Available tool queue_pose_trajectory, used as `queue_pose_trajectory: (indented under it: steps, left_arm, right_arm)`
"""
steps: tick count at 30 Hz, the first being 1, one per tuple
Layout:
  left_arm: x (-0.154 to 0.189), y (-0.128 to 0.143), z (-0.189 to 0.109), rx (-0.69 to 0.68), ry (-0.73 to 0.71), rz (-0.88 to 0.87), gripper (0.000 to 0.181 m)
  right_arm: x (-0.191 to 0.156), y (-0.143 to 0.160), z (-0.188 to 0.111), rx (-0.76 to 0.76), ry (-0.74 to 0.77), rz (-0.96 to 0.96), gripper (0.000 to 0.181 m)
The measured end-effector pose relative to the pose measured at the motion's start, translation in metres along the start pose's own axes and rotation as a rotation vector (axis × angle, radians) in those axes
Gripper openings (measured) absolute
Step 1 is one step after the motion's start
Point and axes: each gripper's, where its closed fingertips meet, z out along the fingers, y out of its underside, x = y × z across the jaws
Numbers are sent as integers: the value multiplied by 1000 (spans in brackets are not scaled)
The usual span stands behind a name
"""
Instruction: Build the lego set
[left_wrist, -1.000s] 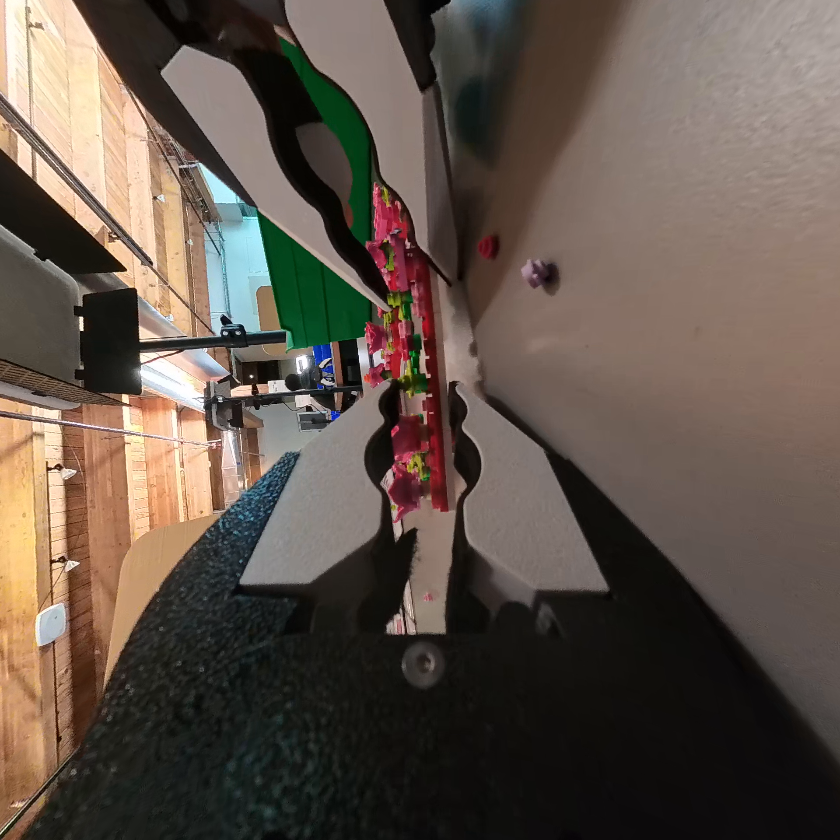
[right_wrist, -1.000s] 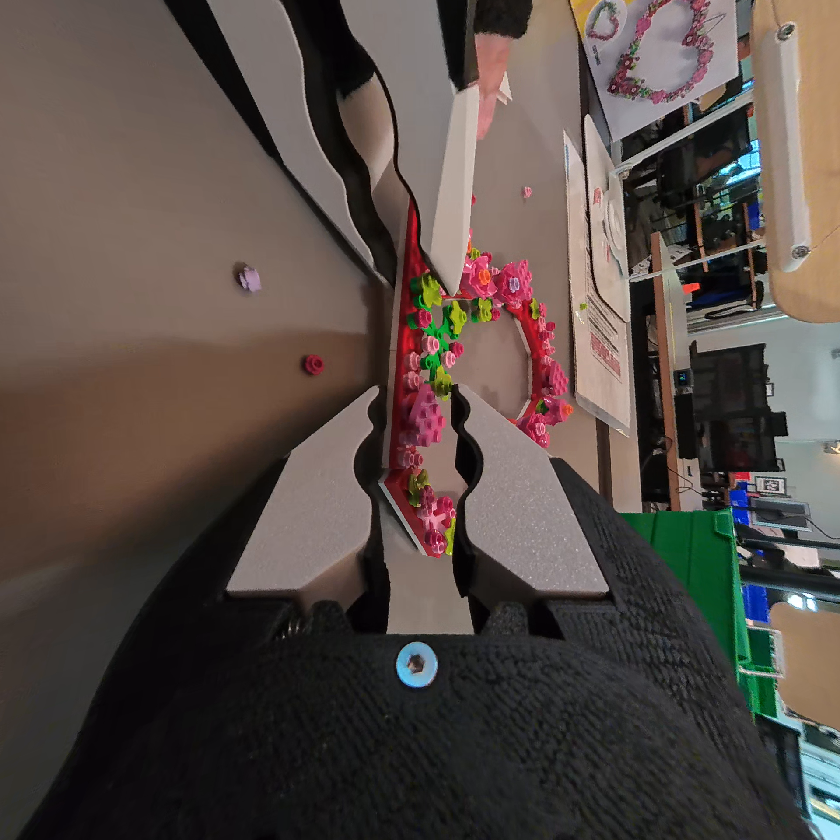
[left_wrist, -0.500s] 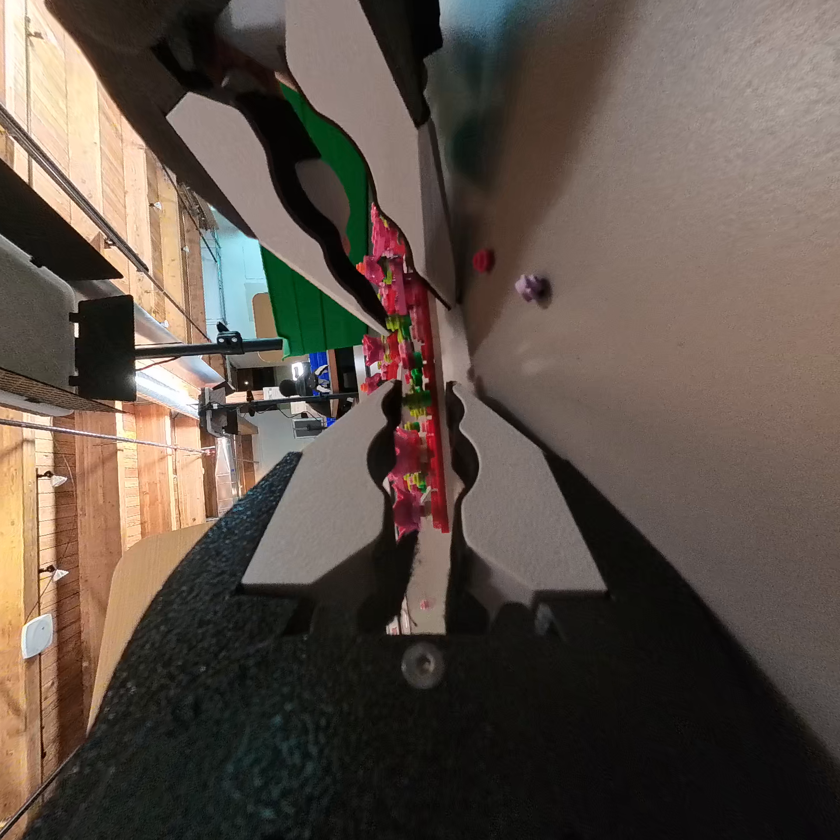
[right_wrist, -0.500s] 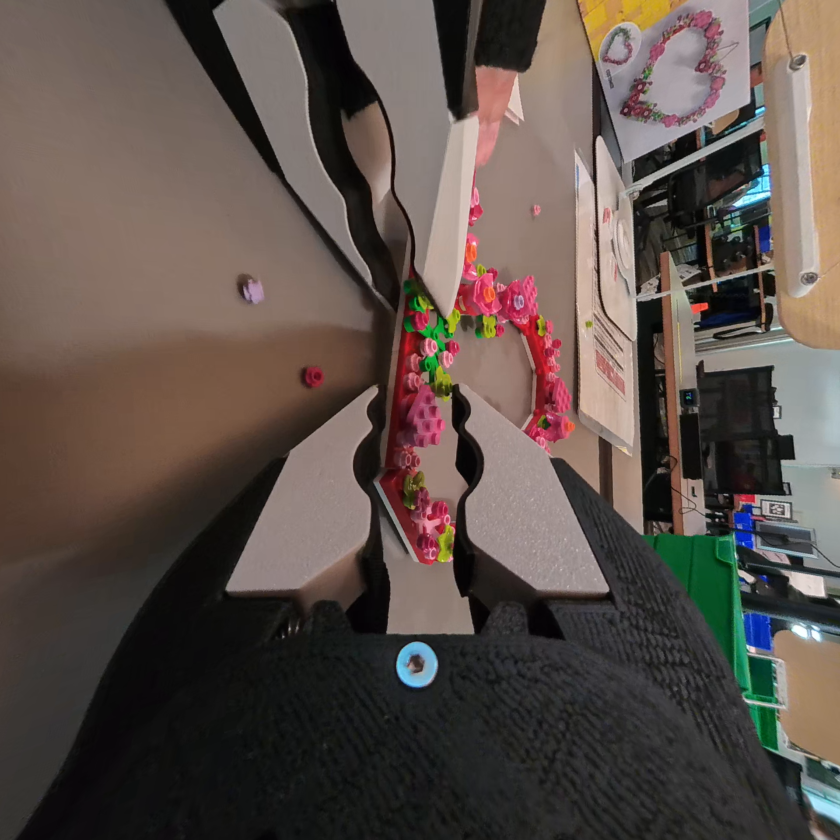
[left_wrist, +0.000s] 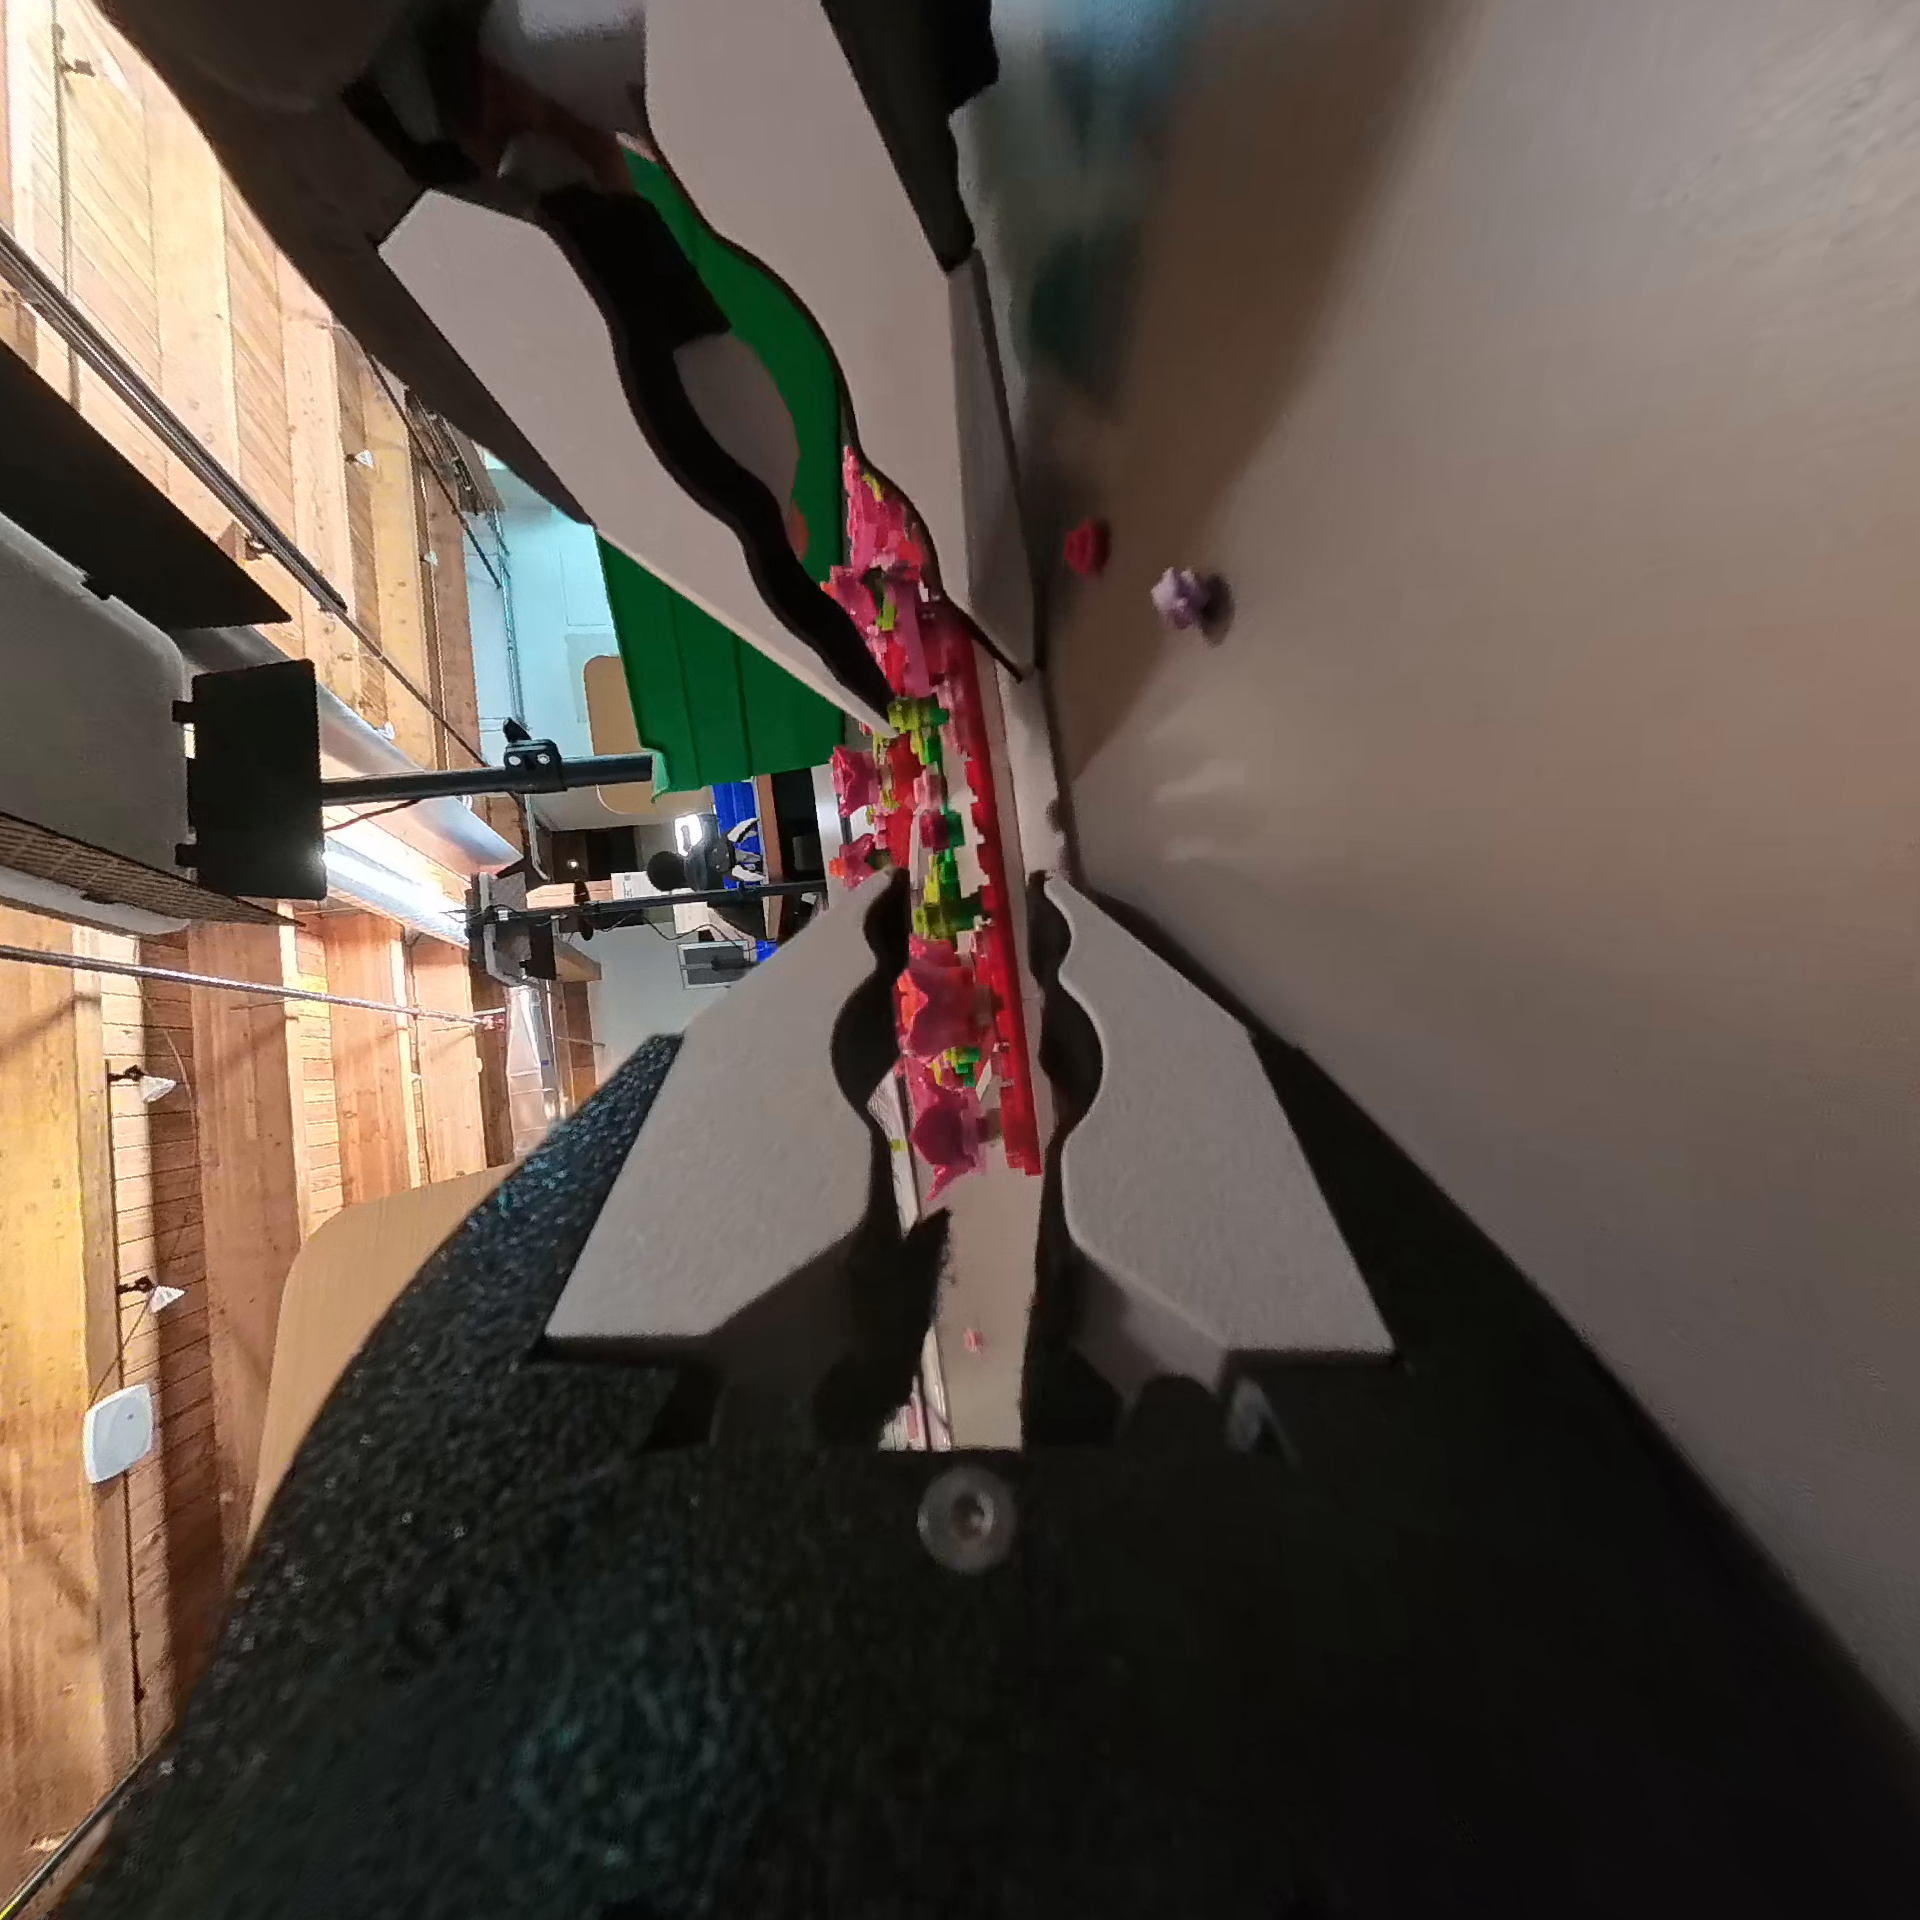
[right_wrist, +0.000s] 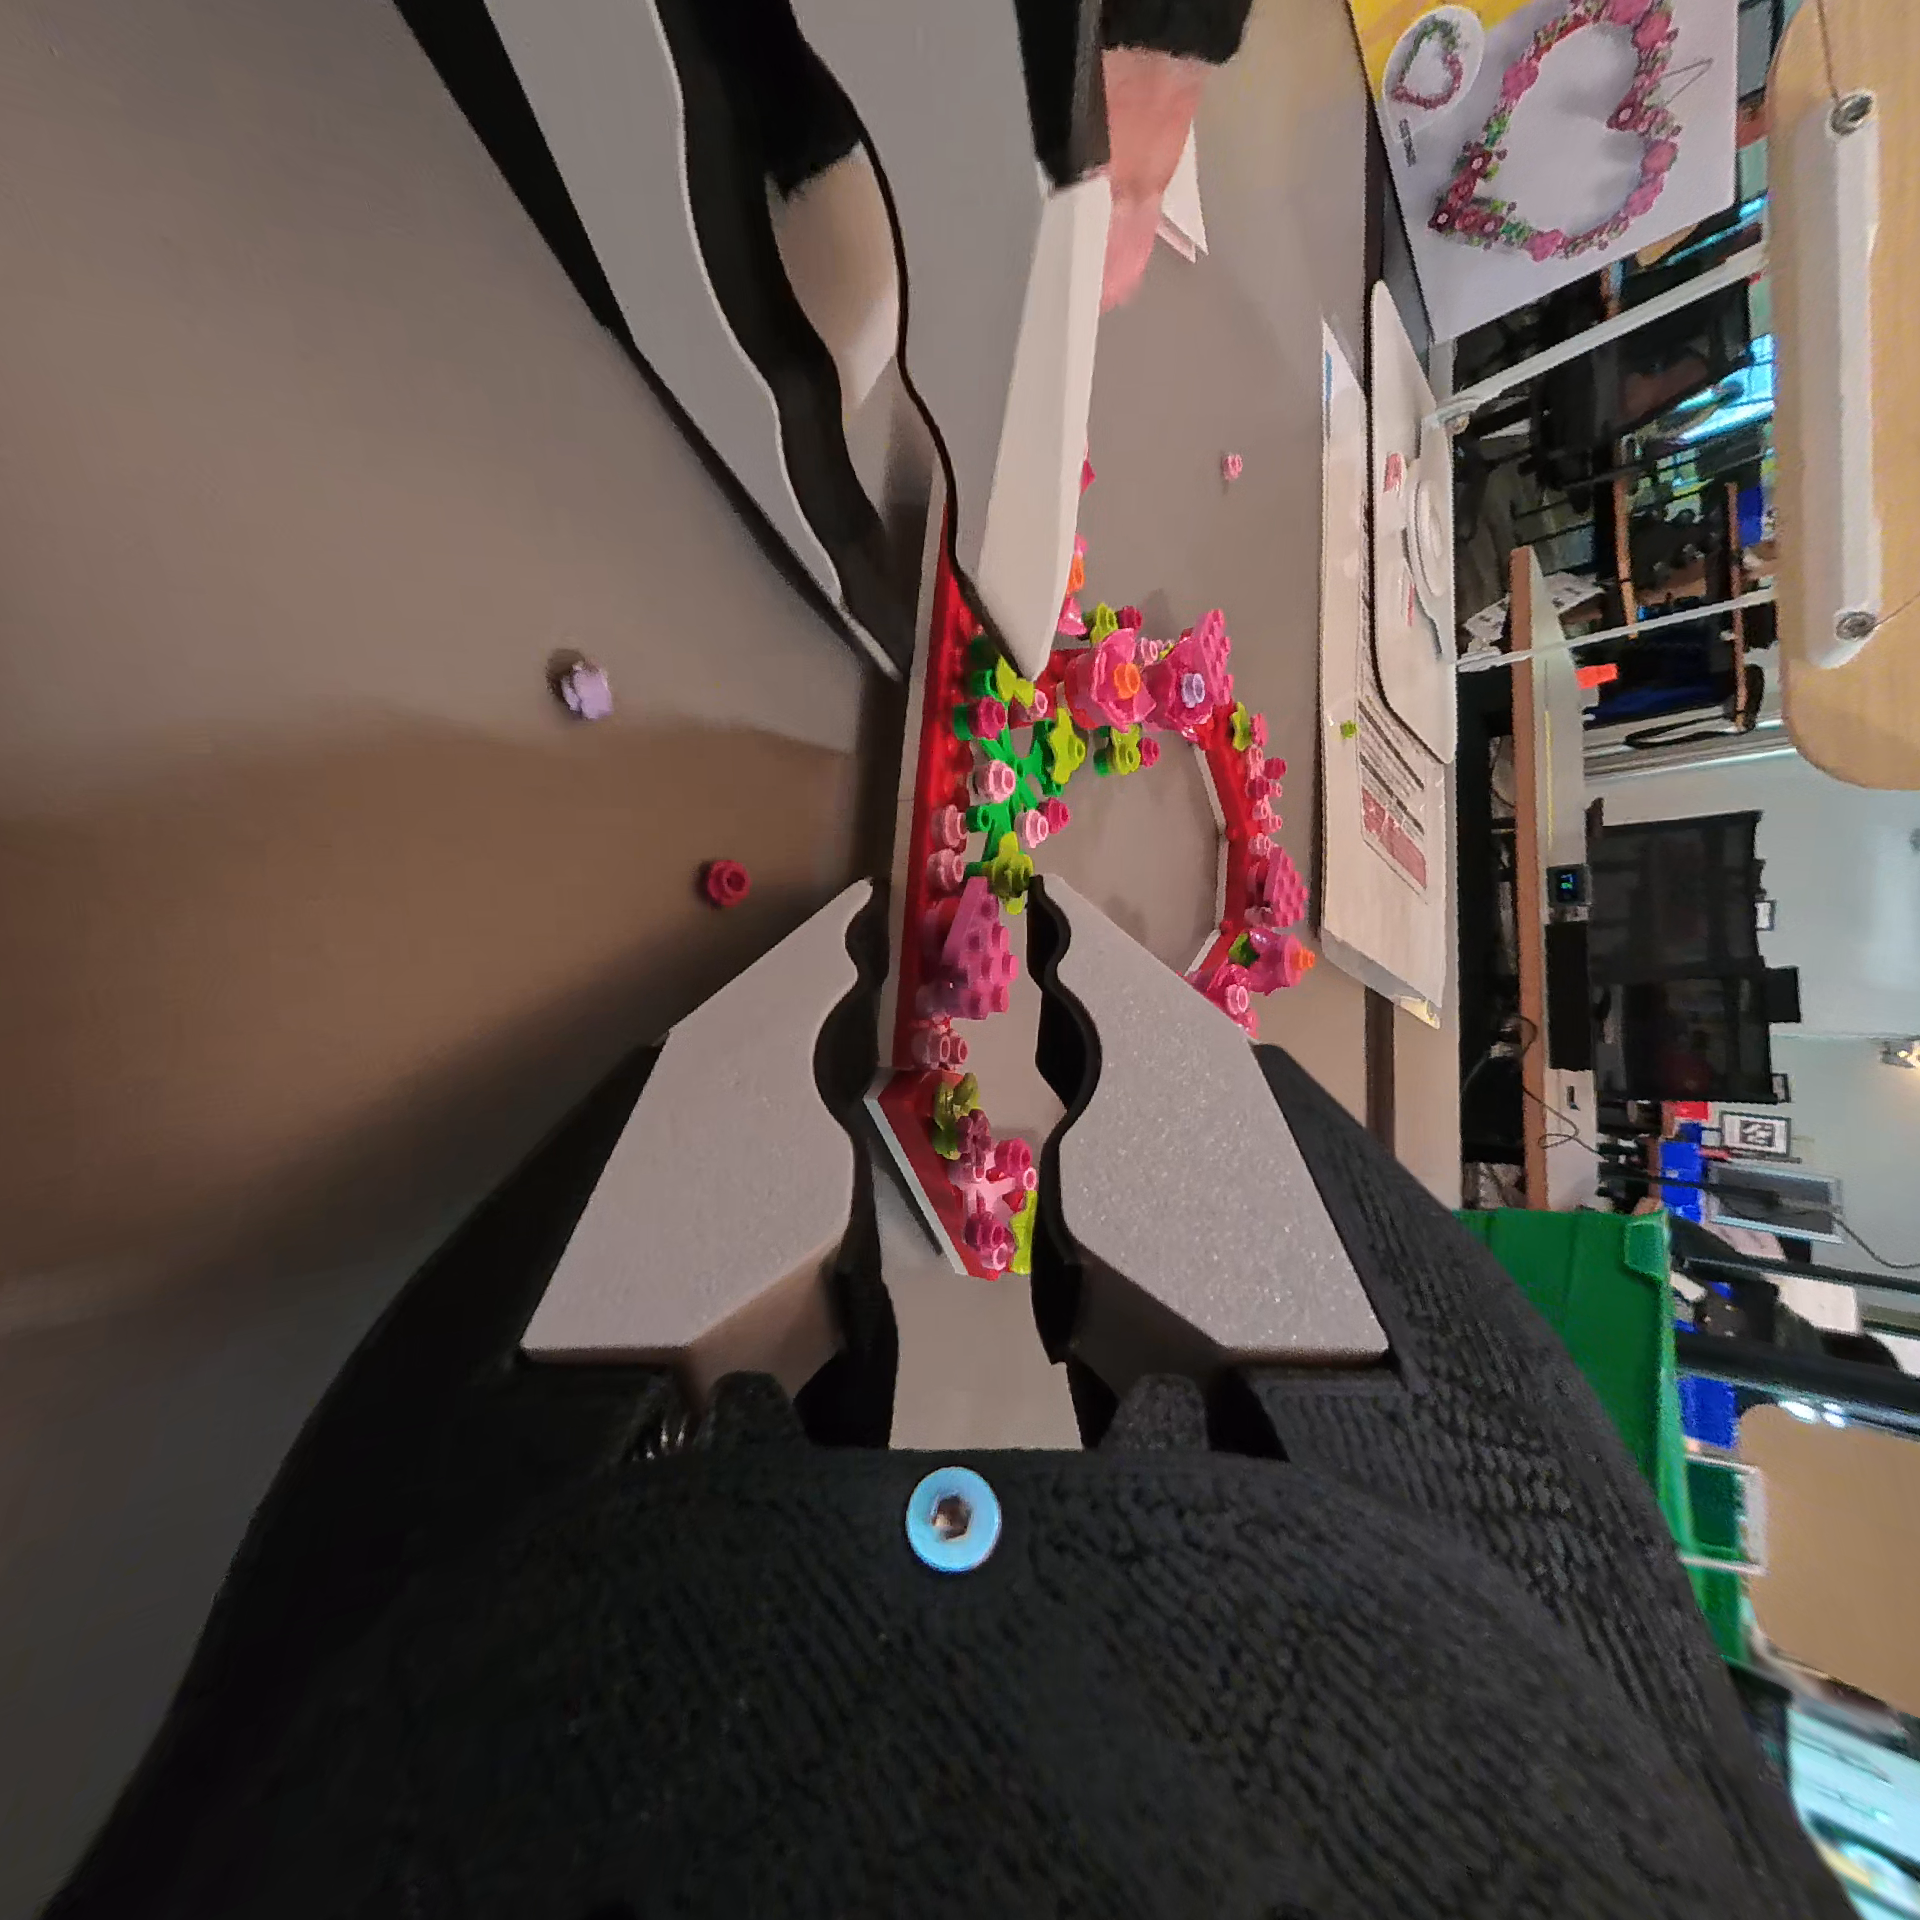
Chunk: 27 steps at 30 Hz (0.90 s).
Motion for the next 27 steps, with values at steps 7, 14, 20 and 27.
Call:
queue_pose_trajectory:
  steps: [7, 14, 20, 27]
  left_arm:
    - [1, 1, 2, -5, 12, 0, 18]
    - [0, -2, 5, -8, 7, -5, 23]
    - [0, -4, 3, 6, 10, -11, 24]
    - [1, -7, -3, 22, 5, -6, 25]
  right_arm:
    - [-1, 1, 1, -28, -37, 28, 24]
    - [-1, 1, 1, -42, -72, 24, 23]
    - [-2, 1, 1, -50, -67, 12, 21]
    - [-3, 0, -1, -37, 6, -23, 20]
